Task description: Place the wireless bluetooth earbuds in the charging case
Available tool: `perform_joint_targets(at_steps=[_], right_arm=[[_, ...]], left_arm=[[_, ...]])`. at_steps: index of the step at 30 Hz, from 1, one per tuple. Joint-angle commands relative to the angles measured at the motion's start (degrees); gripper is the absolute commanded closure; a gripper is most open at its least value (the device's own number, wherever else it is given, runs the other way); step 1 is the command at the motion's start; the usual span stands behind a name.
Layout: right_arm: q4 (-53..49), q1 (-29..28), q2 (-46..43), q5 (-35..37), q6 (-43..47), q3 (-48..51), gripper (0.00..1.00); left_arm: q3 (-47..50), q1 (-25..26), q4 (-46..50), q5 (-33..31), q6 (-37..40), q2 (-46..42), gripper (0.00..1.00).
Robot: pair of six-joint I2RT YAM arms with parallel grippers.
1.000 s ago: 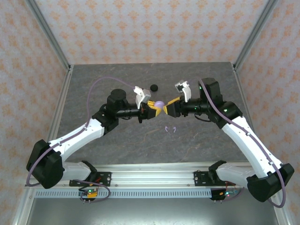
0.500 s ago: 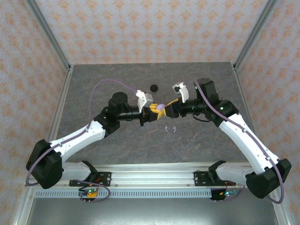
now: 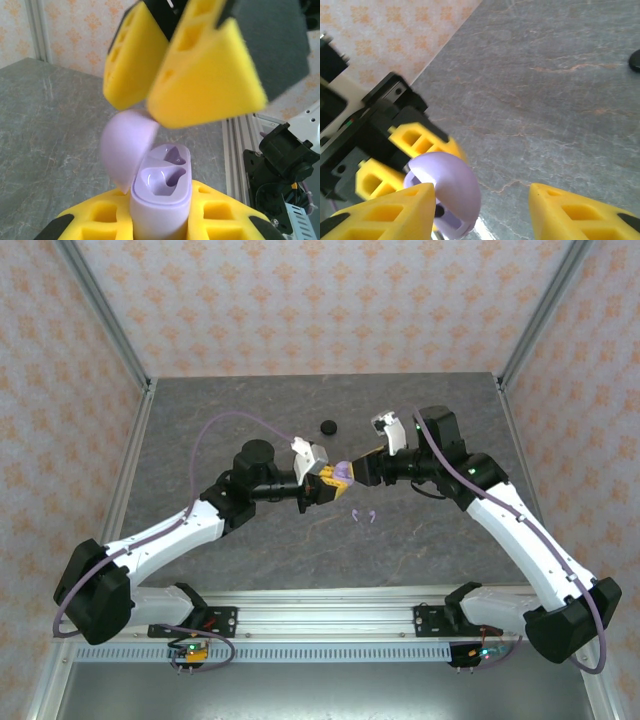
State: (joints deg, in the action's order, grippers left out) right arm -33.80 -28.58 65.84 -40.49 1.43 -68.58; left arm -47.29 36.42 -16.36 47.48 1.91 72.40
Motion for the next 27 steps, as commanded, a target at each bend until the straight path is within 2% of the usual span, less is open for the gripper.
perform_joint_targets(at_steps=[1, 11, 17, 23, 27], right_arm=[[1.19, -0.02, -0.46, 6.69, -1.92, -0.72, 0.48], [-2.39, 0.57, -1.86, 26.34, -7.34, 1.32, 0.46], [-4.86, 2.15, -0.43, 27.61, -10.74, 7.30, 0.47], [-1.56, 3.54, 3.13, 21.98, -14.81, 15.84, 0.55], [1.25, 3.56, 6.38, 20.02, -16.44, 19.78, 0.56]], left_arm=[[0.17, 0.69, -1.23, -0.72, 1.92, -2.23, 0.97], [4.10, 0.76, -4.63, -4.92, -2.09, -1.82, 0.96], [7.82, 1.87, -6.17, -7.25, -3.52, -4.64, 0.96], [10.47, 3.42, -6.10, -9.53, -4.37, -7.04, 0.96], [11.93, 4.16, -6.11, -11.12, -4.81, -8.40, 0.96]])
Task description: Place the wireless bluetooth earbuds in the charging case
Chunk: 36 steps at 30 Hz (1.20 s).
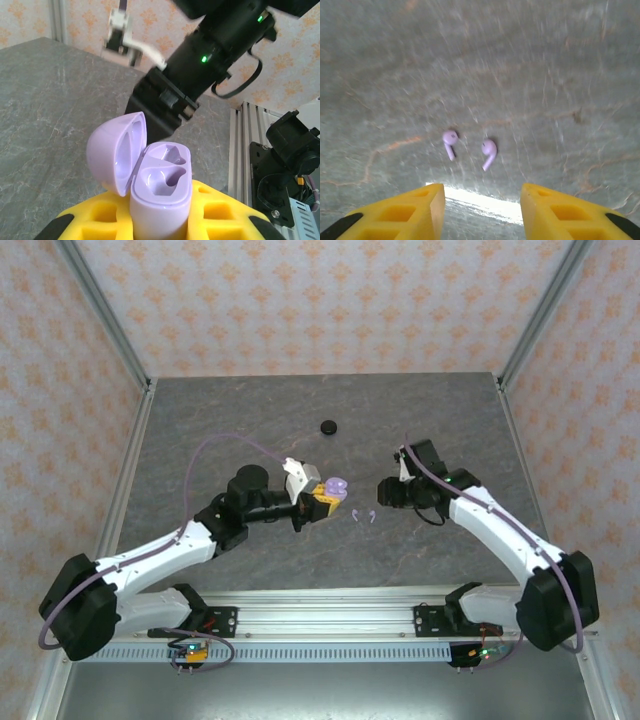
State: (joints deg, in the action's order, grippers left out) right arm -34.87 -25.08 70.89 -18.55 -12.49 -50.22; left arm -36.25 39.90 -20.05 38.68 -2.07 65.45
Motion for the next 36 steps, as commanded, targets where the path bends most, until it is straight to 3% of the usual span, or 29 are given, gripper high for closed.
perform_joint_targets(at_steps=[1, 9, 14, 24, 36], right_arm=[[2.90, 0.07, 2.28, -2.13, -2.92, 1.98, 0.56], [6.86, 0.02, 10.61, -4.43, -6.43, 2.59, 0.61], [7.09, -1.03, 14.93, -2.16, -9.59, 0.92, 0.65], [5.79, -3.21, 20.26, 2.41, -12.86, -2.85, 0.65], [5.52, -4.16, 24.42, 1.61, -11.17, -5.72, 0.65]], left_arm=[[1.05, 0.76, -2.20, -2.73, -0.92, -1.71, 0.96], [1.42, 1.20, -1.01, -3.87, -1.60, -2.69, 0.96], [1.88, 1.28, -0.71, -4.34, -1.70, -3.48, 0.96], [2.39, 1.32, -0.42, -5.18, -1.62, -4.14, 0.96], [2.76, 1.32, -0.25, -5.61, -1.70, -4.94, 0.96]])
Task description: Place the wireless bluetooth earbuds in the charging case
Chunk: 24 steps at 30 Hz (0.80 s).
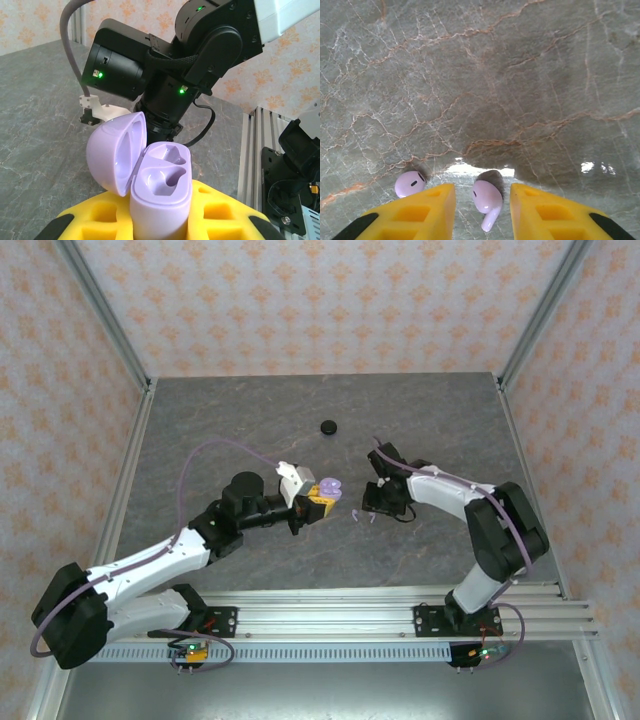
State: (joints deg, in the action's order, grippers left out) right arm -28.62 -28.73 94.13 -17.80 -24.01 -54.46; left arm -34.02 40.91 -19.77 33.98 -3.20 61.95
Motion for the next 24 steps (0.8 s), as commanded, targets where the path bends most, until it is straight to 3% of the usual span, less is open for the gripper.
perform_joint_targets(at_steps=[1, 16, 24], right_arm=[[-0.69, -0.59, 1.50, 0.68, 0.47, -1.66, 0.65], [-1.24, -1.42, 3.26, -2.66, 3.47, -3.98, 0.67], [-3.41, -1.92, 2.91, 0.58, 4.41, -5.14, 0.67]], left_arm=[[0.62, 0.29, -0.53, -0.89, -0.53, -1.55, 0.96], [0.87, 0.32, -0.23, -1.46, -0.55, -2.28, 0.96], [0.89, 0.29, 0.08, -1.64, -0.57, -2.63, 0.96]])
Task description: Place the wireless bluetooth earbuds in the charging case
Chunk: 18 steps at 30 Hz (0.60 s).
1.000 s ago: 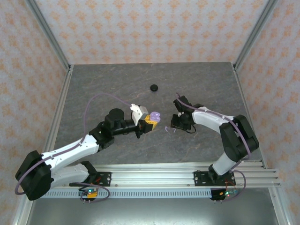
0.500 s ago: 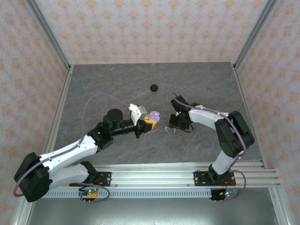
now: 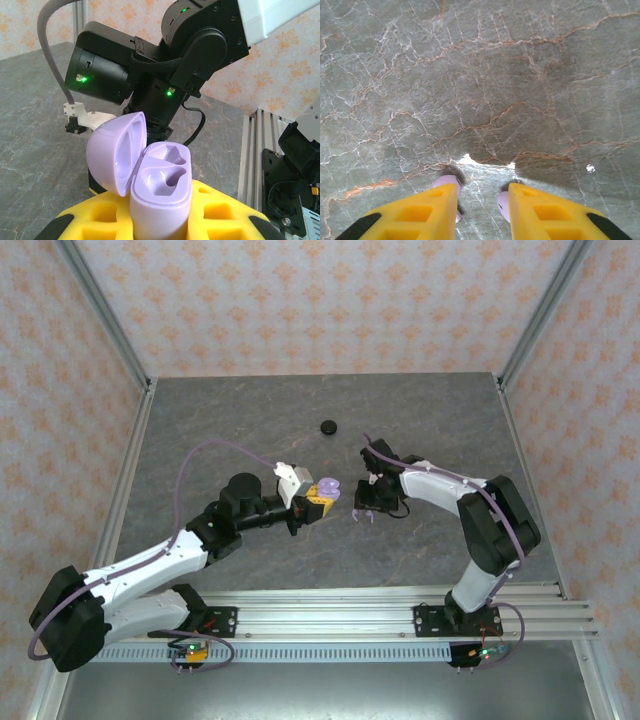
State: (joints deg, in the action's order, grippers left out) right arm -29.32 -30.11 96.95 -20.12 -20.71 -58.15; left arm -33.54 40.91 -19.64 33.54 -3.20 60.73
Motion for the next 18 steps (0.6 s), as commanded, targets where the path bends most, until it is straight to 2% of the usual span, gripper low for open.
perform_joint_targets(at_steps=[1, 7, 18], right_arm=[[-2.91, -0.71, -0.20, 3.19, 1.46, -1.44, 0.67], [-6.31, -2.10, 0.27, 6.60, 2.60, -2.46, 0.63], [-7.95, -3.04, 2.28, 9.39, -0.86, -3.46, 0.66]], left_arm=[[0.36, 0.27, 0.02, -1.27, -0.55, -1.49, 0.96], [0.40, 0.26, -0.03, -1.48, -0.57, -1.40, 0.96], [0.35, 0.31, 0.13, -1.72, -0.53, -1.23, 0.96]])
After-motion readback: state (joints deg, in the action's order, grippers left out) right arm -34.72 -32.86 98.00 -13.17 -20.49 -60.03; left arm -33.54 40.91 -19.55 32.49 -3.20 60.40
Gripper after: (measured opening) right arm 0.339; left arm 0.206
